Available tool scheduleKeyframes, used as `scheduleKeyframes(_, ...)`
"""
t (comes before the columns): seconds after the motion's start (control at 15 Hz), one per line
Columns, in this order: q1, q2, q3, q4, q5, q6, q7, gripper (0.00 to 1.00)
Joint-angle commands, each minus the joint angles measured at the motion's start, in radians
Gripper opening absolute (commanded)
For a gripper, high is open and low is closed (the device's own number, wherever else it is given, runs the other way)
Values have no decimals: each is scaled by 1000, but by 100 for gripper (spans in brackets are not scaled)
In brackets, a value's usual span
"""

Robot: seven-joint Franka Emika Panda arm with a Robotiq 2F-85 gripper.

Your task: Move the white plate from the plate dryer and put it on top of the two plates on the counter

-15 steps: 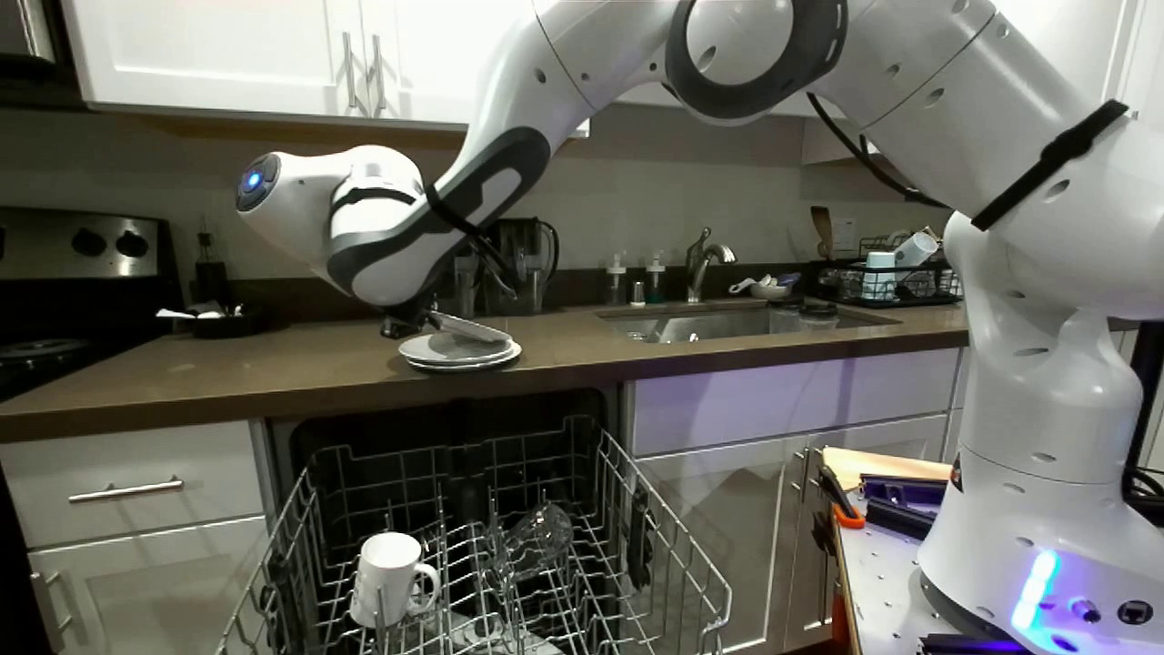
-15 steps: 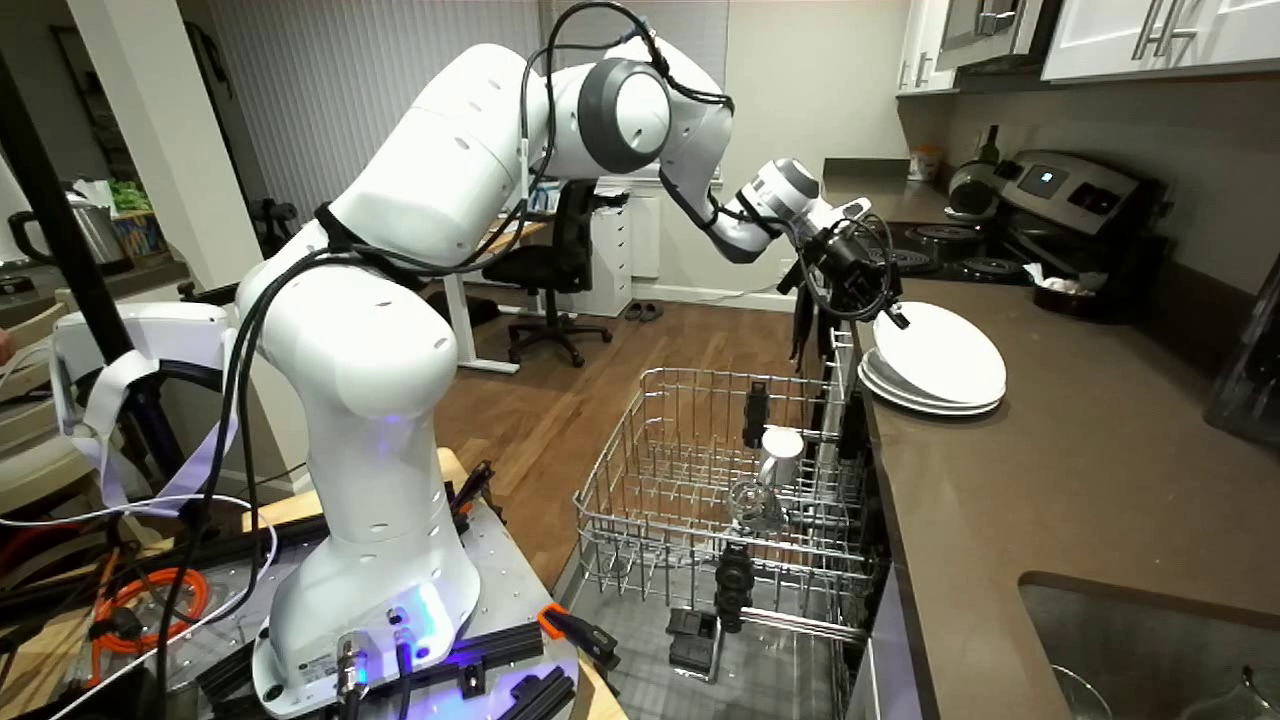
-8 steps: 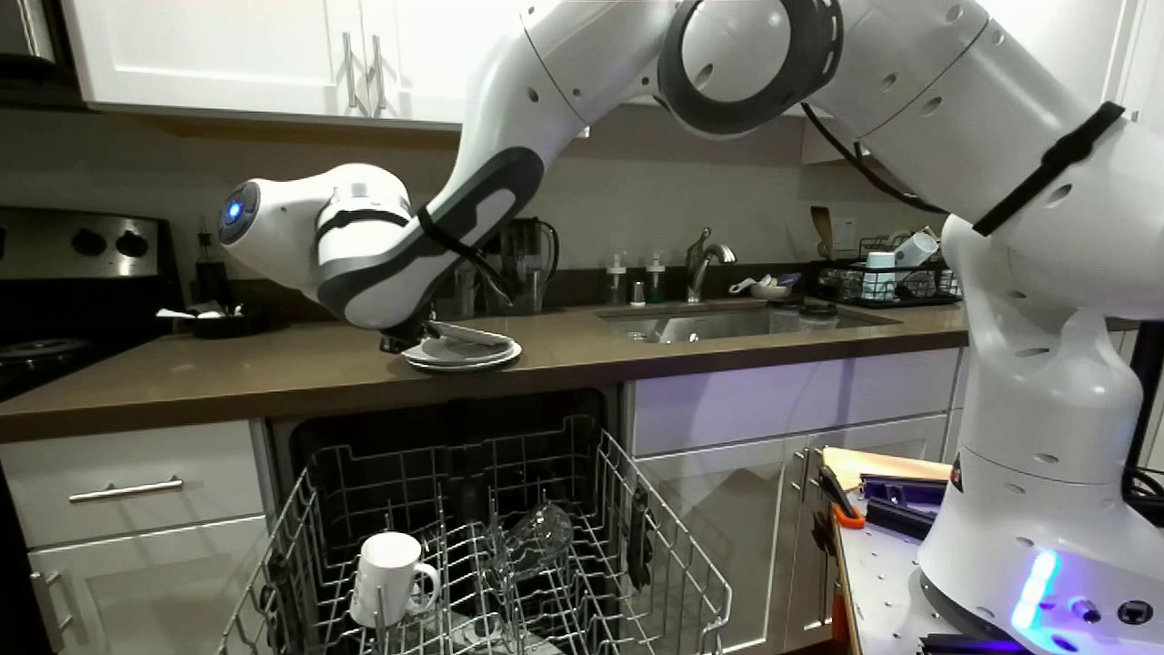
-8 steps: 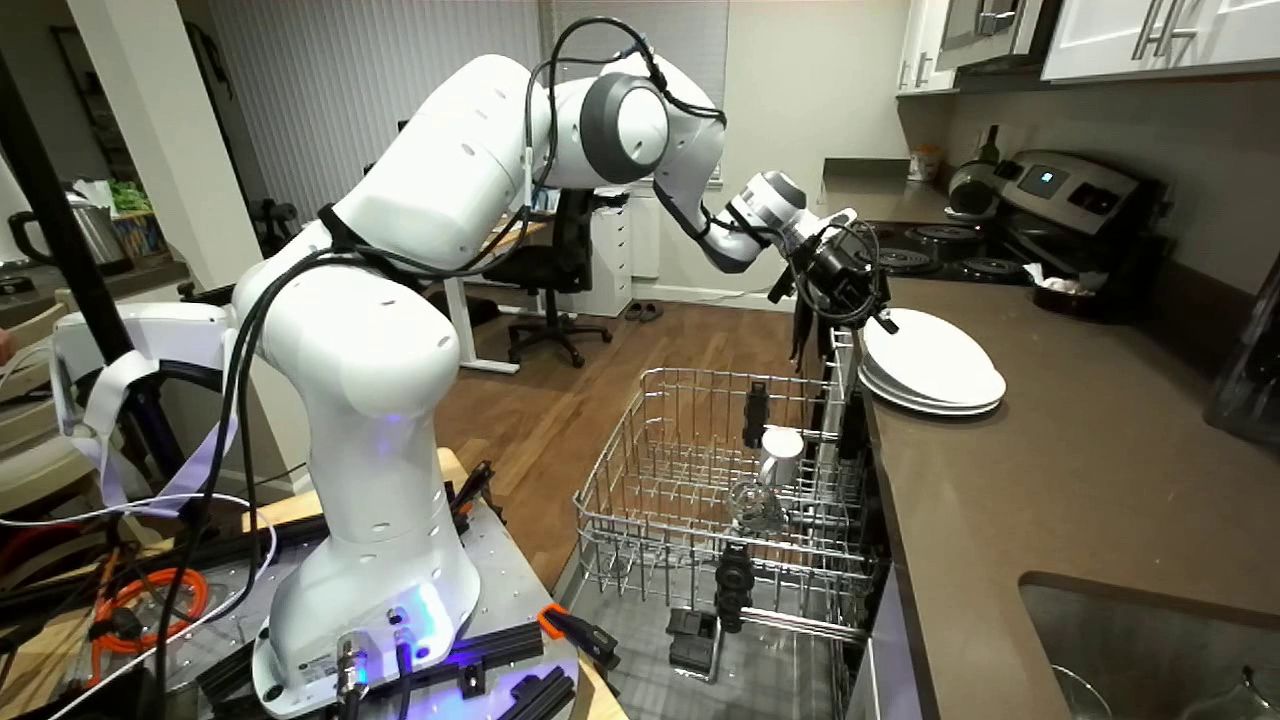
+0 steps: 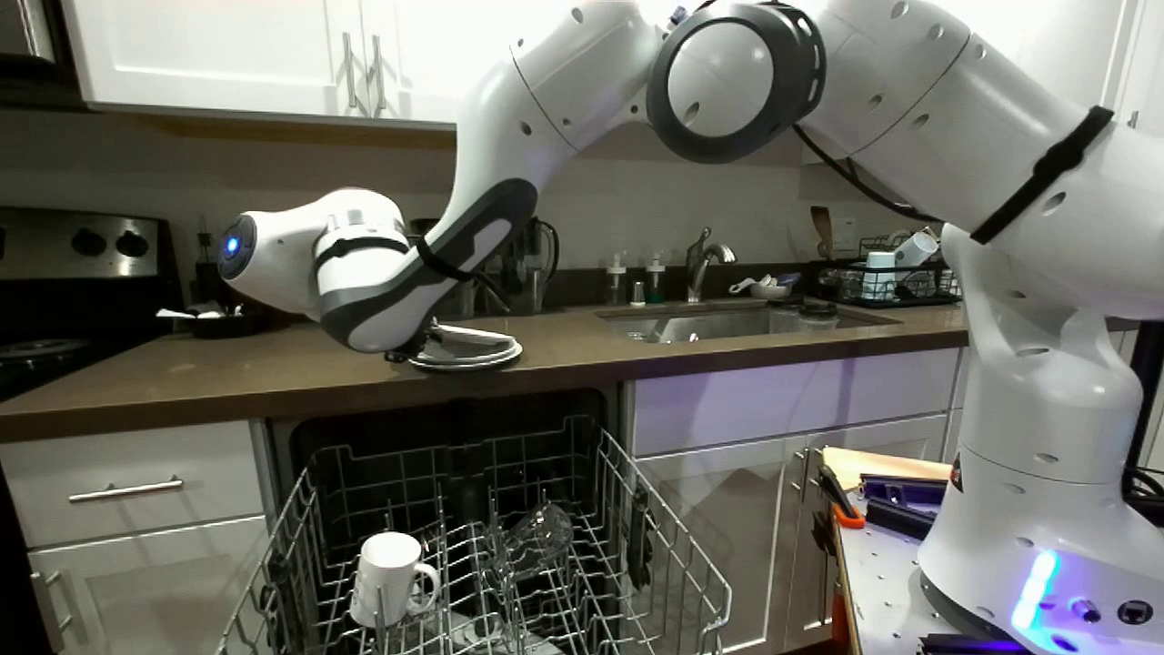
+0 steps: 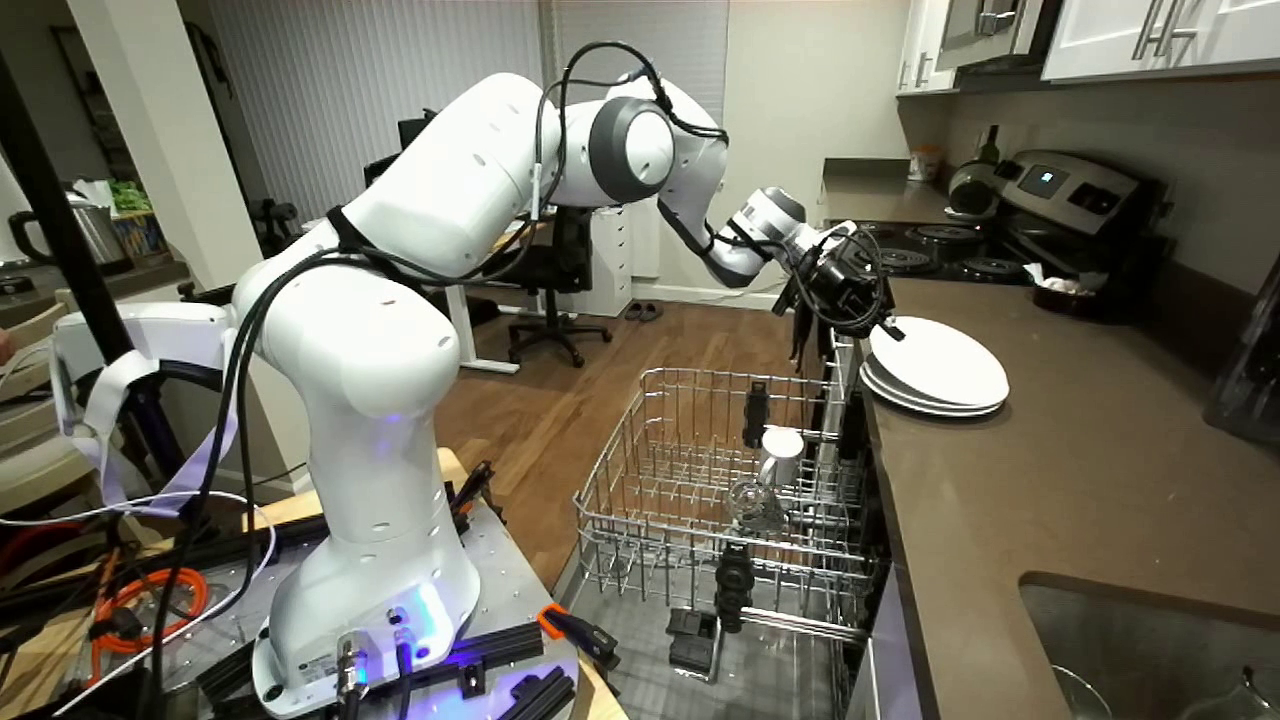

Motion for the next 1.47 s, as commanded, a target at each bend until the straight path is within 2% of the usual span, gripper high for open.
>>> scheduleKeyframes(0.0, -13, 30, 10, 62, -18, -31, -33, 6)
scheduleKeyframes(0.13, -16, 30, 16, 68, -11, -25, -39, 27)
scheduleKeyframes(0.2, -17, 32, 18, 74, -9, -25, -42, 34)
scheduleKeyframes(0.4, -20, 28, 19, 73, -6, -24, -46, 44)
scheduleKeyframes(0.47, -23, 27, 21, 75, -3, -23, -49, 40)
scheduleKeyframes(0.67, -42, 44, 30, 122, 14, -21, -82, 44)
scheduleKeyframes(0.87, -60, 57, 43, 163, 39, -13, -118, 39)
scheduleKeyframes(1.27, -74, 88, 51, 216, 99, -9, -171, 41)
scheduleKeyframes(1.4, -75, 87, 54, 213, 123, -1, -182, 44)
